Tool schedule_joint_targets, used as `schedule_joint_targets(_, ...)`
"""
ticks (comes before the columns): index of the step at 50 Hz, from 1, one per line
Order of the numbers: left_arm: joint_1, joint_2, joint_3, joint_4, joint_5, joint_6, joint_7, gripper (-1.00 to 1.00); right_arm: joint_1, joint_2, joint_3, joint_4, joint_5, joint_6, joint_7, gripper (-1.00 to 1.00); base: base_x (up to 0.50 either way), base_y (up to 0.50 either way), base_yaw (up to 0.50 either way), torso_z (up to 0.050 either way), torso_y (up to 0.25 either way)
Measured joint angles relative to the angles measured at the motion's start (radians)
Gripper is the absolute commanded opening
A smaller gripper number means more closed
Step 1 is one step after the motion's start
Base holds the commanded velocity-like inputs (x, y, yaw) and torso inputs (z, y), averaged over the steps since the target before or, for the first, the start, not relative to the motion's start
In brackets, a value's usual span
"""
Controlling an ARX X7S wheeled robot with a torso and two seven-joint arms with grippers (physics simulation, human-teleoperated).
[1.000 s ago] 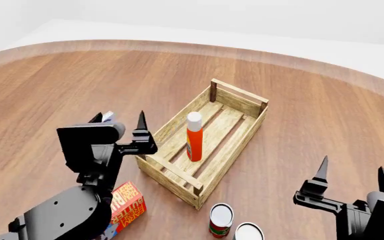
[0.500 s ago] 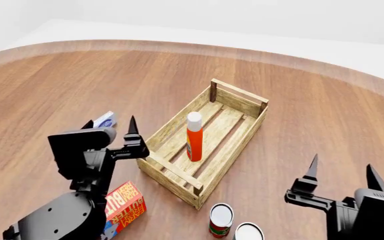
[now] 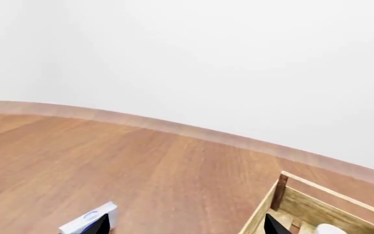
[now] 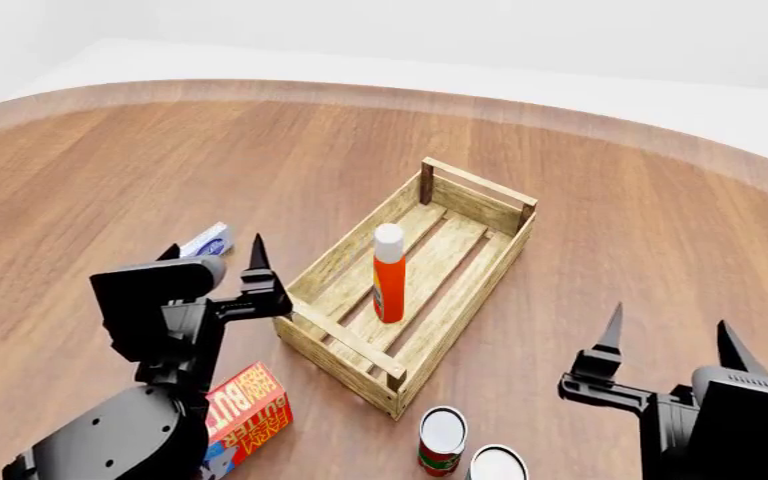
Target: Pick up the ketchup, and put it in the wooden tray.
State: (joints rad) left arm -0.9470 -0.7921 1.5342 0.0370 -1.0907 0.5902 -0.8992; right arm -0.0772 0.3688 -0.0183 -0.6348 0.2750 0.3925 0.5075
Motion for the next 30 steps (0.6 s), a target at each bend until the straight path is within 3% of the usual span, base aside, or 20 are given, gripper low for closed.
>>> schedule_joint_targets(30, 0.013, -0.002, -0.016, -0.011, 0.001, -0.003, 0.002, 1.0, 0.017, 0.006, -0.014, 0.007, 0.008, 0.005, 0.001, 1.0, 0.0, 0.0, 0.0, 0.0, 0.0)
